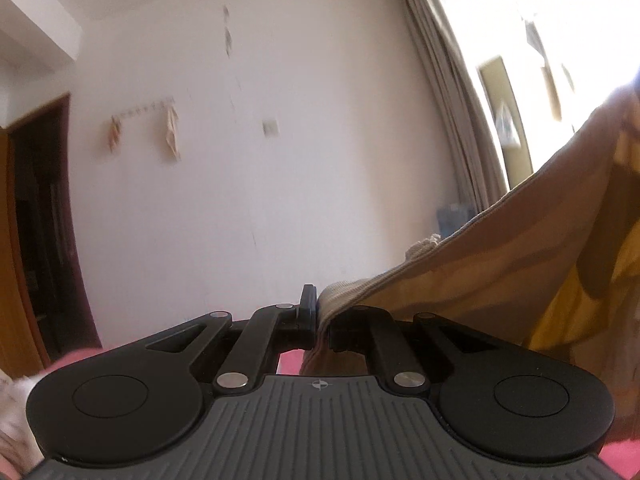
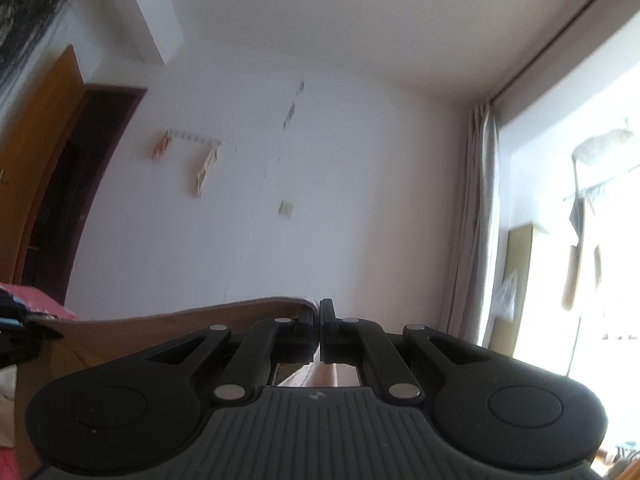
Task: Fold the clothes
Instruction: 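Lift the beige trousers high with both grippers to shake them out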
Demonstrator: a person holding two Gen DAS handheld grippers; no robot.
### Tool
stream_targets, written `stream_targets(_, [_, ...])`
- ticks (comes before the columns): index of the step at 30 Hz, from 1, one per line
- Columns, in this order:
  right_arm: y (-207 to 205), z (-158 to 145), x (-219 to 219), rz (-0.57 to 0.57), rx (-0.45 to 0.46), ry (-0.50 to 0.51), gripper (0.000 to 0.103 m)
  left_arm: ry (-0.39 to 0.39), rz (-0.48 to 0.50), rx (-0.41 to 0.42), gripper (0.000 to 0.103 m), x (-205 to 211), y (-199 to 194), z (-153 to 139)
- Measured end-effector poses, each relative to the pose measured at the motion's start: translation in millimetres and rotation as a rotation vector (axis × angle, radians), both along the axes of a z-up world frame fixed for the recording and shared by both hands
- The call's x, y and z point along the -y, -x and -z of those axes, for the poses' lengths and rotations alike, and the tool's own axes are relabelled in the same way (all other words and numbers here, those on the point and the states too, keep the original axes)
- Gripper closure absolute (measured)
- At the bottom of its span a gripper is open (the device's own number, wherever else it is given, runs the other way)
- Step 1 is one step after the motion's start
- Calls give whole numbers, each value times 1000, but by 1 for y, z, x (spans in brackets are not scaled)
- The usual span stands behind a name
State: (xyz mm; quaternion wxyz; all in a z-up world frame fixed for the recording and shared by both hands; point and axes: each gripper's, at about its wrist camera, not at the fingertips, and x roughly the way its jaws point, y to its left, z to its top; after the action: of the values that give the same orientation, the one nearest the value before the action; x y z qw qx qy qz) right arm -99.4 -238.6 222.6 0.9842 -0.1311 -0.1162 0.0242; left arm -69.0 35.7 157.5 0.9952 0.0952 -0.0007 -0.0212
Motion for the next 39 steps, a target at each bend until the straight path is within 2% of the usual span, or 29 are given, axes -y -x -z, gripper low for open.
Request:
stream_targets(8, [74,-72,-17,-36,200,12,101,26,-4,238,98,-26,71,-97])
stream_targets(14, [142,-138,-15,-94,381,-10,101,30,24,397,98,-26,126,-164])
stream_targets(19, [192,-188,-5,-121,511,-21,101,38,53,510,98,-16,161,-208])
stream_targets(23, [224,-225,8,-151,571,-58,101,48,65,549,97,-3,175,-236])
stream_targets(27, [231,-248,15,-150,570,-62,101,47,64,512,97,9,165,-239])
stream_targets(31, [200,-249,24,-114,484,-59,101,32,52,419,97,24,127,-221])
stream_targets(34, [158,-237,28,-83,388,-48,101,2,35,318,97,36,73,-191])
stream_targets(39, [51,-207,29,-35,163,13,101,-19,-5,96,97,48,-54,-125])
